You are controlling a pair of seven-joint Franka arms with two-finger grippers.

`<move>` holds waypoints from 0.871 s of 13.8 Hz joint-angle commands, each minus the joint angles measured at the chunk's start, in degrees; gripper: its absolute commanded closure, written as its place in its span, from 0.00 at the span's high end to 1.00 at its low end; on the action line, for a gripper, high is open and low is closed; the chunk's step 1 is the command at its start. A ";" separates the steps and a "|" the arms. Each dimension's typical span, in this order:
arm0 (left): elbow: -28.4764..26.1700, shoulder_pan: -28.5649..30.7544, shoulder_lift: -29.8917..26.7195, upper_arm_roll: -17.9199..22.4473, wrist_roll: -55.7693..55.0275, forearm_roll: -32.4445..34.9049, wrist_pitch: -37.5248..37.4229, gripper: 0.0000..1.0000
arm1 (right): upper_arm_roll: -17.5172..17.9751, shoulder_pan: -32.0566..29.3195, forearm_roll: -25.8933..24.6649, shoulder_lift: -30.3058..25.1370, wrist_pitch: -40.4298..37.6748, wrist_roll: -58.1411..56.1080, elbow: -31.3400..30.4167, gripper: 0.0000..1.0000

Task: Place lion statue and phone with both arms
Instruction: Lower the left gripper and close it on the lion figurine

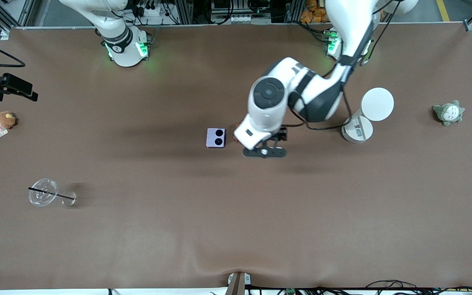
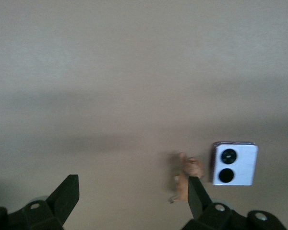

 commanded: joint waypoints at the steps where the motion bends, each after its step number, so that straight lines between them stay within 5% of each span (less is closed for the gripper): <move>1: 0.29 -2.98 2.56 0.56 -3.32 1.16 3.34 1.00 | -0.06 1.79 -0.02 -0.10 -0.44 0.00 1.23 1.00; 12: -8.49 -9.75 6.44 0.56 -13.69 1.51 14.59 1.00 | -0.06 6.90 0.24 -0.02 -1.94 10.98 0.01 1.00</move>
